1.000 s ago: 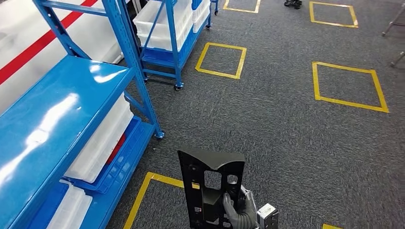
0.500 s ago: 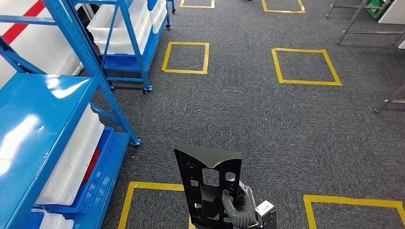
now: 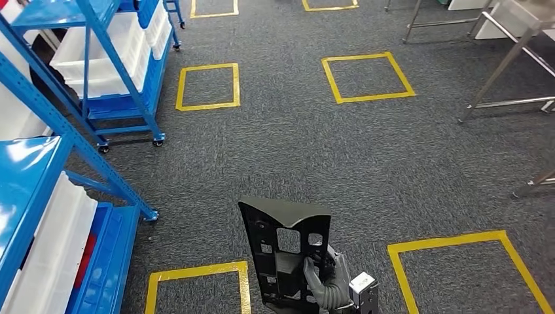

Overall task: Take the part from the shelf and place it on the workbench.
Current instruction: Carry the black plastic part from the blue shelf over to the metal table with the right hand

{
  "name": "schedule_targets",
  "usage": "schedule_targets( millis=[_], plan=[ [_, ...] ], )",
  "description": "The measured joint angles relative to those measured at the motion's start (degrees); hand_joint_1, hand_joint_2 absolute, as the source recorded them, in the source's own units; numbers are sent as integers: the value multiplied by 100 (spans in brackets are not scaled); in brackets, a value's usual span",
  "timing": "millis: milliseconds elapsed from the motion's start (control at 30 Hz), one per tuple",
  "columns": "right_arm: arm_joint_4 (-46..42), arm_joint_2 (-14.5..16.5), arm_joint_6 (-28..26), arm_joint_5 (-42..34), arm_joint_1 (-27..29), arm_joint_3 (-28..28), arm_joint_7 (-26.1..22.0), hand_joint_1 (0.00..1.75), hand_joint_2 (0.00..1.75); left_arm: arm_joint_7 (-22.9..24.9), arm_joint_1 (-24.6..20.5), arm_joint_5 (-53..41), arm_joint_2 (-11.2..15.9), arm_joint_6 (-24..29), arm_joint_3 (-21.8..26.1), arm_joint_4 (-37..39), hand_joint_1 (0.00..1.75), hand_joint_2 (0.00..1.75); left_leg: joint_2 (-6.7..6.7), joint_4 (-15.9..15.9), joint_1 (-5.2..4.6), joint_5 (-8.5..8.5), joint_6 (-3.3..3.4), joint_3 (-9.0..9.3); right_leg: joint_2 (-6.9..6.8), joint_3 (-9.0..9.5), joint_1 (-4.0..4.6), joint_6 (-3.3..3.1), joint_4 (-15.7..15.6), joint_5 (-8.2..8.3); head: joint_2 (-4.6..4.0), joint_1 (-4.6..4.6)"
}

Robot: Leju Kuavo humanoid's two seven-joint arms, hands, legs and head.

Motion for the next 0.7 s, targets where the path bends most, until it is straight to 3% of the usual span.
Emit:
schedule_targets(
  millis=[67, 133, 167, 233, 267, 300, 367, 400, 467, 533, 567, 600, 667, 700],
  plan=[
    [1, 1, -17, -3, -11, 4, -1, 175, 175, -32, 4, 21, 7, 19, 7, -1, 0, 0, -223, -397, -18, 104, 38, 149, 140, -34, -29, 55, 8, 15, 0, 0],
    [-2, -1, -50, -26, -8, 2, -2, 175, 175, -85, -1, 37, 5, 33, 10, -1, 0, 0, -115, -455, -32, 119, 67, 185, 275, -71, -56, 142, -4, 43, 0, 0],
    [-12, -7, -72, -40, 0, -2, -2, 175, 175, -115, -7, 38, 1, 31, 10, -1, 0, 0, -38, -499, -27, 146, 94, 211, 222, -90, -51, 173, 19, 29, 0, 0],
    [-57, -26, -113, -68, 12, -21, -4, 175, 175, -178, -5, 37, -12, -13, 10, 0, 0, 0, 141, -597, -7, 202, 149, 251, -111, -243, -28, 213, 316, -173, 0, 5],
    [-88, -40, -127, -84, 21, -40, -5, 175, 175, -207, 7, 36, -16, -53, 10, 0, 0, 0, 236, -616, -15, 207, 165, 258, -323, -399, -31, 227, 630, -358, 0, 7],
    [-121, -55, -137, -105, 32, -65, -6, 175, 175, -232, 25, 35, -19, -103, 10, 1, 0, 0, 338, -620, -20, 202, 177, 257, -450, -587, -43, 249, 1010, -551, 0, 10],
    [-170, -103, -149, -142, 78, -135, -6, 175, 175, -263, 51, 32, -24, -202, 10, 1, 0, 0, 537, -614, -23, 182, 173, 256, -542, -854, -84, 302, 1557, -733, 0, 10],
    [-186, -131, -152, -152, 103, -175, -5, 175, 175, -271, 55, 31, -32, -245, 9, 1, 0, 0, 626, -609, -19, 171, 162, 260, -569, -841, -105, 326, 1549, -671, 0, 10],
    [-221, -175, -155, -155, 137, -251, -4, 175, 175, -276, 51, 29, -52, -316, 8, 1, 0, 0, 783, -580, -4, 136, 118, 273, -684, -483, -137, 359, 916, -331, 0, 10],
    [-268, -192, -150, -150, 146, -311, -4, 175, 175, -274, 45, 16, -66, -376, 6, 0, 0, 0, 913, -535, -10, 78, 44, 287, -890, -95, -121, 334, 230, -115, 0, 10],
    [-296, -195, -148, -141, 150, -339, -5, 175, 175, -272, 43, 3, -68, -403, 3, 0, 0, 0, 962, -518, -19, 50, 2, 297, -946, -3, -107, 302, 64, -91, 0, 10],
    [-321, -197, -149, -131, 160, -369, -5, 175, 175, -269, 39, -13, -67, -430, -3, 0, 0, 0, 1004, -512, -25, 29, -38, 319, -946, 10, -89, 261, 35, -117, 0, 9],
    [-394, -203, -166, -97, 209, -450, -6, 175, 175, -263, 24, -52, -67, -491, -20, 1, 0, 0, 1083, -512, -9, -1, -110, 377, -822, 14, -84, 183, 19, -114, 0, 9],
    [-448, -206, -180, -70, 241, -499, -7, 175, 175, -261, 14, -73, -67, -525, -29, 1, 0, 0, 1028, -470, 11, -53, -144, 386, -762, 22, -87, 147, 10, -108, 0, 9]
  ],
)
